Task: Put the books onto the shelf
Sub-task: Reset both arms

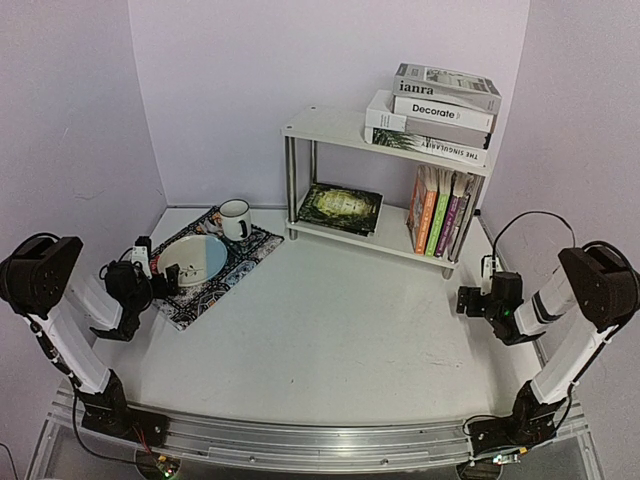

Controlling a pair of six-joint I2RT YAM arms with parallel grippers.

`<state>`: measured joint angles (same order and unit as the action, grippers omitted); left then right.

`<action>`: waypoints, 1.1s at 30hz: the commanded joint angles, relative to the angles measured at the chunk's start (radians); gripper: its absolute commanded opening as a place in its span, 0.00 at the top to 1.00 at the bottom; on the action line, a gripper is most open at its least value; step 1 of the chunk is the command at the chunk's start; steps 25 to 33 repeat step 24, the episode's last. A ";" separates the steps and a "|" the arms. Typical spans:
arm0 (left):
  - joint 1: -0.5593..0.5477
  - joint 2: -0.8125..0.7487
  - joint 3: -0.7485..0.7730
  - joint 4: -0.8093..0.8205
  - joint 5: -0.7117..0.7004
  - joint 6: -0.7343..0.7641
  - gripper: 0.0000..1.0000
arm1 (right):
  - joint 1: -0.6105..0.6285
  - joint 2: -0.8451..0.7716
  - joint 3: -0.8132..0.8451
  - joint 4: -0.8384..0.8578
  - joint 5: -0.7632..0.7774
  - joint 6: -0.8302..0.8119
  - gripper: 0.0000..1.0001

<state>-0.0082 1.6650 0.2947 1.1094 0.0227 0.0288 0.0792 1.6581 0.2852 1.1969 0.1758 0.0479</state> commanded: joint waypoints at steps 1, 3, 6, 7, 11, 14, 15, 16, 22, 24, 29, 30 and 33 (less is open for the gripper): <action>-0.001 -0.004 0.023 0.038 -0.013 0.010 0.00 | -0.002 -0.003 0.012 0.001 -0.008 -0.005 0.02; -0.001 -0.005 0.023 0.039 -0.013 0.010 0.00 | -0.002 -0.003 0.012 0.002 -0.009 -0.005 0.02; -0.001 -0.004 0.022 0.038 -0.013 0.010 0.00 | -0.002 -0.003 0.012 0.003 -0.009 -0.006 0.02; -0.001 -0.004 0.023 0.038 -0.013 0.010 0.00 | -0.001 -0.003 0.012 0.003 -0.009 -0.005 0.02; -0.001 -0.001 0.024 0.039 -0.013 0.010 0.00 | -0.002 -0.003 0.012 0.003 -0.008 -0.005 0.02; -0.001 -0.001 0.024 0.038 -0.013 0.011 0.00 | -0.002 -0.003 0.012 0.003 -0.008 -0.005 0.02; -0.001 -0.001 0.024 0.039 -0.013 0.011 0.00 | -0.002 -0.003 0.012 0.003 -0.009 -0.005 0.02; -0.001 -0.001 0.024 0.039 -0.013 0.011 0.00 | -0.002 -0.003 0.012 0.003 -0.009 -0.005 0.02; 0.000 0.005 0.031 0.036 -0.013 0.010 0.00 | -0.001 -0.003 0.012 0.003 -0.009 -0.005 0.02; 0.000 0.003 0.029 0.035 -0.013 0.010 0.00 | -0.002 -0.003 0.012 0.003 -0.009 -0.005 0.02; 0.000 0.003 0.029 0.035 -0.013 0.010 0.00 | -0.002 -0.003 0.012 0.003 -0.009 -0.005 0.02; 0.000 0.003 0.029 0.035 -0.013 0.010 0.00 | -0.002 -0.003 0.012 0.003 -0.009 -0.005 0.02; 0.000 0.003 0.029 0.035 -0.013 0.010 0.00 | -0.002 -0.003 0.012 0.003 -0.009 -0.005 0.02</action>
